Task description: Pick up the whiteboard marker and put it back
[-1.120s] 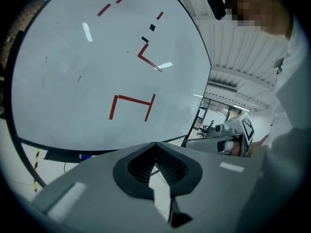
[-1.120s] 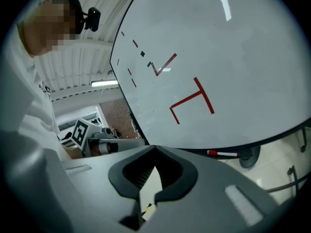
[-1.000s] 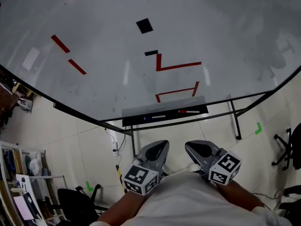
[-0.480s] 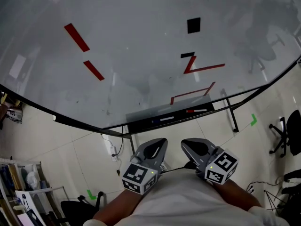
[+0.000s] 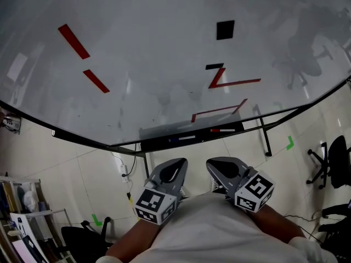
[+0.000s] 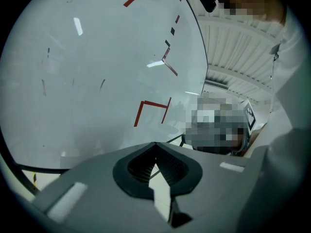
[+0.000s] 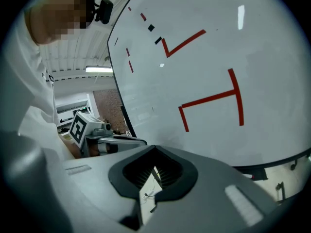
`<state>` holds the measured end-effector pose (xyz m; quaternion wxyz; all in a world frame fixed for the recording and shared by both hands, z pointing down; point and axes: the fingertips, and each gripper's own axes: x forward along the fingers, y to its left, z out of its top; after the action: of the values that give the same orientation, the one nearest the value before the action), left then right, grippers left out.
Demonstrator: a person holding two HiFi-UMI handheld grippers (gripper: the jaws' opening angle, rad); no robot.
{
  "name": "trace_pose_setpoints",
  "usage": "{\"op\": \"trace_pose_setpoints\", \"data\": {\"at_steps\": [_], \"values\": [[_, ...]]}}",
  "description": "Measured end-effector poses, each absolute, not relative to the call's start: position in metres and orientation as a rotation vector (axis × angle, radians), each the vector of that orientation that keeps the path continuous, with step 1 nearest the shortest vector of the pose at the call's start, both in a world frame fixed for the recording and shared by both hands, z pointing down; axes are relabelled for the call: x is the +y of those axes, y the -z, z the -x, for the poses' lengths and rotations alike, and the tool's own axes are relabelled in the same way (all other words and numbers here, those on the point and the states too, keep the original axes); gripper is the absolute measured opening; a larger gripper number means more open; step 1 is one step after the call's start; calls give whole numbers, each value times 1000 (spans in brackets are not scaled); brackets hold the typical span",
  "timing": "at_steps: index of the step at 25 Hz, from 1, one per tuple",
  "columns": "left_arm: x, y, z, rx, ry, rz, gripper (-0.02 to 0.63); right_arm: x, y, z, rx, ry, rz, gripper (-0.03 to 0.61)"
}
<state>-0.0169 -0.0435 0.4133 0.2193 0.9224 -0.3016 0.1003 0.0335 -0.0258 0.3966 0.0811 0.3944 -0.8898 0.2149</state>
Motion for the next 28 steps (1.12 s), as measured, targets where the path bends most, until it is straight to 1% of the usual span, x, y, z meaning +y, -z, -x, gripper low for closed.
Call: {"op": "trace_pose_setpoints", "data": {"at_steps": [15,23,28], "values": [[-43,-414,-19,-923,-287,-2526,17,-27,-401,-72,-2692,-668,-1095,0],[-45,-413,-20,-937,-292,-2527,17,-29,-402,-75,-2691,-667,-1090,0],[-47,-416,-13,-944,-290,-2520,17,-38,-405,-68,-2671,-611,-1071,0]]}}
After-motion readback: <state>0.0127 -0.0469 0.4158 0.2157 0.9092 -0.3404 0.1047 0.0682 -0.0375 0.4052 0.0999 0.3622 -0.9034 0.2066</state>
